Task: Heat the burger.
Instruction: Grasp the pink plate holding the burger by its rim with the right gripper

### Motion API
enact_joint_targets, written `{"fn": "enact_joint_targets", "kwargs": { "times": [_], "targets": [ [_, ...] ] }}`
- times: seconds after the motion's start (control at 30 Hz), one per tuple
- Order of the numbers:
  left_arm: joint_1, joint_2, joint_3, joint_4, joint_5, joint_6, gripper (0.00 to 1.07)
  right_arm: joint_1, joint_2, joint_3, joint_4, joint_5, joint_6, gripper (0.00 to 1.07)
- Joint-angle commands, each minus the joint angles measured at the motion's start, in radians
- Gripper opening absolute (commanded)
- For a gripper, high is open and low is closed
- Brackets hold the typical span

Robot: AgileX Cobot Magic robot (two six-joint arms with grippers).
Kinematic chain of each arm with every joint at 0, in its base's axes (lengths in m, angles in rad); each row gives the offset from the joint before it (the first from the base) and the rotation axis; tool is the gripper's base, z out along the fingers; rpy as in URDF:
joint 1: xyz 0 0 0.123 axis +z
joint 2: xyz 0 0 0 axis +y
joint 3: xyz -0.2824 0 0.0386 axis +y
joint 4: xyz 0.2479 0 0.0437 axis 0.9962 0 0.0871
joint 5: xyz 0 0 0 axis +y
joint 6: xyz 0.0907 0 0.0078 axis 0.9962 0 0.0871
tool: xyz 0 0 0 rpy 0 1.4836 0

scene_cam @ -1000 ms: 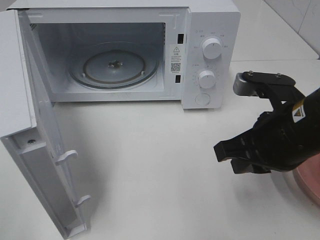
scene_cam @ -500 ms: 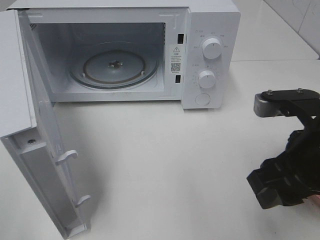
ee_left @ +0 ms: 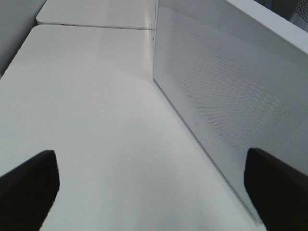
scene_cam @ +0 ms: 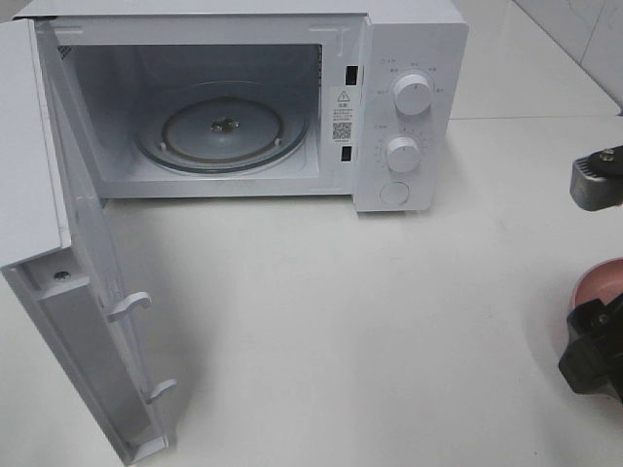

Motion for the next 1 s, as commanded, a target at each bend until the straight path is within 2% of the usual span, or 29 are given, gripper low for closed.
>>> {"fn": "enact_joint_targets", "kwargs": {
  "times": [0.03, 0.53, 0.6, 0.7, 0.77, 1.0],
  "targets": [
    [0.001, -0.020, 0.001, -0.009, -0.005, 0.000, 1.00, -0.008, -0.005, -0.007, -0.019, 0.009, 0.007, 0.84],
    [0.001, -0.020, 0.001, -0.009, -0.005, 0.000, 1.00, -0.025, -0.005, -0.007, -0.118, -0.046, 0.074, 0.82],
    [0.001, -0.020, 0.001, -0.009, -0.005, 0.000, 1.00, -0.115, -0.001, -0.007, -0.118, -0.054, 0.062, 0.82],
    [0.001, -0.020, 0.001, -0.009, -0.005, 0.000, 1.00, -0.141, 0.002, -0.007, -0.118, -0.054, 0.047, 0.82],
    [0.001, -0.020, 0.001, -0.009, -0.005, 0.000, 1.00, -0.222, 0.028, -0.007, -0.116, -0.055, 0.000, 0.81],
    [0.001, -0.020, 0.001, -0.009, -0.005, 0.000, 1.00, -0.301, 0.101, -0.007, -0.115, -0.092, -0.031, 0.81]
  ]
}}
